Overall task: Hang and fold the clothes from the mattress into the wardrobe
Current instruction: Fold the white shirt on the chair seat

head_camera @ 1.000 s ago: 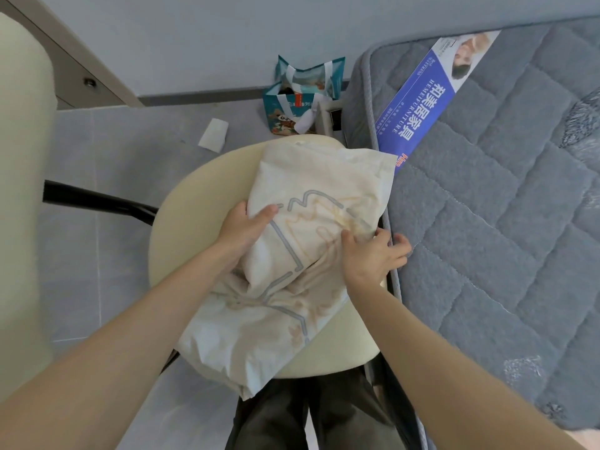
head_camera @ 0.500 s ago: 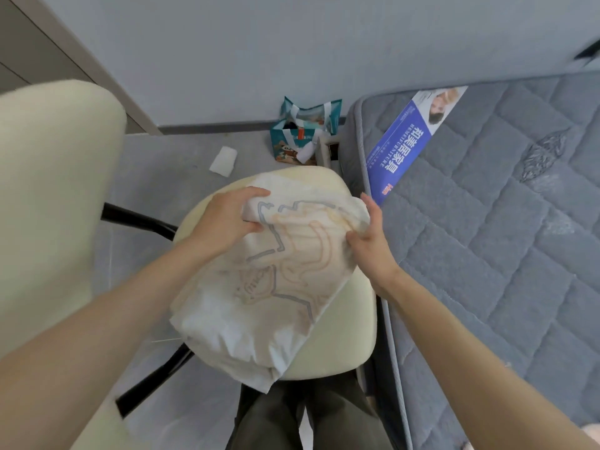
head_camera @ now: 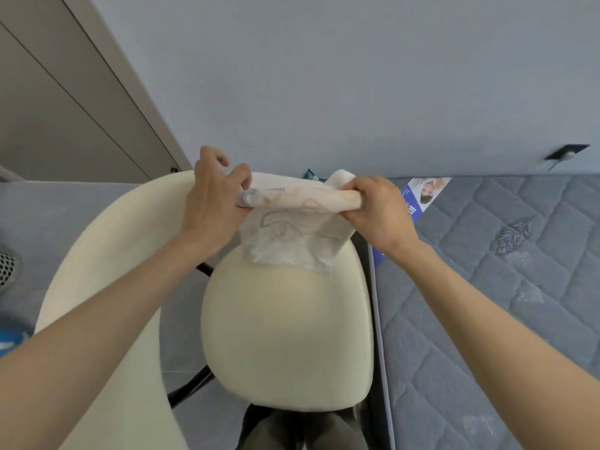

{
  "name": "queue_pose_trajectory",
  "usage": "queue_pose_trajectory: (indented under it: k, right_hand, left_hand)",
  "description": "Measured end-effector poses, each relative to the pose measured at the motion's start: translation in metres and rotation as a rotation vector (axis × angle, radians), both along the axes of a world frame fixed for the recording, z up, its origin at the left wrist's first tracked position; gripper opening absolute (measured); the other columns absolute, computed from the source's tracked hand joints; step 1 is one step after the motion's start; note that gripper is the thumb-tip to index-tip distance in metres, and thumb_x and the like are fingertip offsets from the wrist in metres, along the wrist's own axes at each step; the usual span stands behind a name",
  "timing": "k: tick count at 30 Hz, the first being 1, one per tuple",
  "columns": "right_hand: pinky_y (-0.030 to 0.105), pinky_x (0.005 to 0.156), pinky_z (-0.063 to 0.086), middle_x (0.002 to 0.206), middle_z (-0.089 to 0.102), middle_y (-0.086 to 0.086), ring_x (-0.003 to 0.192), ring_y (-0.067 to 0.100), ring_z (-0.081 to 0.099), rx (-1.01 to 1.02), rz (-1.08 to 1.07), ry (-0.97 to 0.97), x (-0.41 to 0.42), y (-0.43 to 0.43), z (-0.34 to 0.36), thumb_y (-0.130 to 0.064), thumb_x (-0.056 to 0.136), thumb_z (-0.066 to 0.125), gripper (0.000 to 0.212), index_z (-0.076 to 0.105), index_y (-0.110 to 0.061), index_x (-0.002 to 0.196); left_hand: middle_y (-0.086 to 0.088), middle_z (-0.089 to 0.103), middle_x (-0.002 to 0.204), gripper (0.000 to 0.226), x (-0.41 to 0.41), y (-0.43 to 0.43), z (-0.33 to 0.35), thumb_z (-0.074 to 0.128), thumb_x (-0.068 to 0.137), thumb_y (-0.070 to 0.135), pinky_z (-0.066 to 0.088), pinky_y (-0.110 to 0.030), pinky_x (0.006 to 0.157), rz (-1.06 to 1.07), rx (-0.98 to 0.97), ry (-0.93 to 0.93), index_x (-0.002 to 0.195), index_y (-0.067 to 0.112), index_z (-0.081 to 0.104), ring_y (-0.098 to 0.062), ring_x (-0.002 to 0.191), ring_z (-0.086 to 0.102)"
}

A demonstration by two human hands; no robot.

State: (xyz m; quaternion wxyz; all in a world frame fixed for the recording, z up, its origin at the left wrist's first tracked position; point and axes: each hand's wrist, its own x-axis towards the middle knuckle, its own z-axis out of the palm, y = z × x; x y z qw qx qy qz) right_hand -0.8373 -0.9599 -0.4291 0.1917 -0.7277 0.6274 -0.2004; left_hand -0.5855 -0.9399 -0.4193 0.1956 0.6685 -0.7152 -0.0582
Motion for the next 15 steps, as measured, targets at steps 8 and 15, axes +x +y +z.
queue_pose_trajectory:
  k: [8, 15]
  right_hand:
    - [0.041, 0.087, 0.043, 0.124, 0.057, 0.01, 0.111, 0.037, 0.049, -0.105, 0.22, 0.282, -0.022, 0.036, -0.033, -0.013, 0.065, 0.067, 0.018, 0.054, -0.012, 0.077]
    - [0.02, 0.06, 0.039, 0.073, 0.048, -0.015, 0.078, 0.017, 0.047, 0.691, 0.264, 0.231, -0.035, 0.101, -0.096, -0.023, 0.078, 0.065, 0.032, 0.036, -0.033, 0.071]
  left_hand:
    - [-0.008, 0.068, 0.104, 0.056, -0.007, 0.047, -0.049, 0.056, 0.078, -0.009, 0.041, -0.037, 0.084, -0.16, 0.251, 0.187, 0.07, 0.033, 0.021, -0.032, 0.093, 0.059]
    - [0.008, 0.056, 0.074, 0.035, -0.01, 0.117, -0.119, 0.065, 0.084, 0.015, 0.033, -0.021, 0.051, -0.115, 0.755, 0.344, 0.079, 0.031, 0.035, -0.01, 0.064, 0.052]
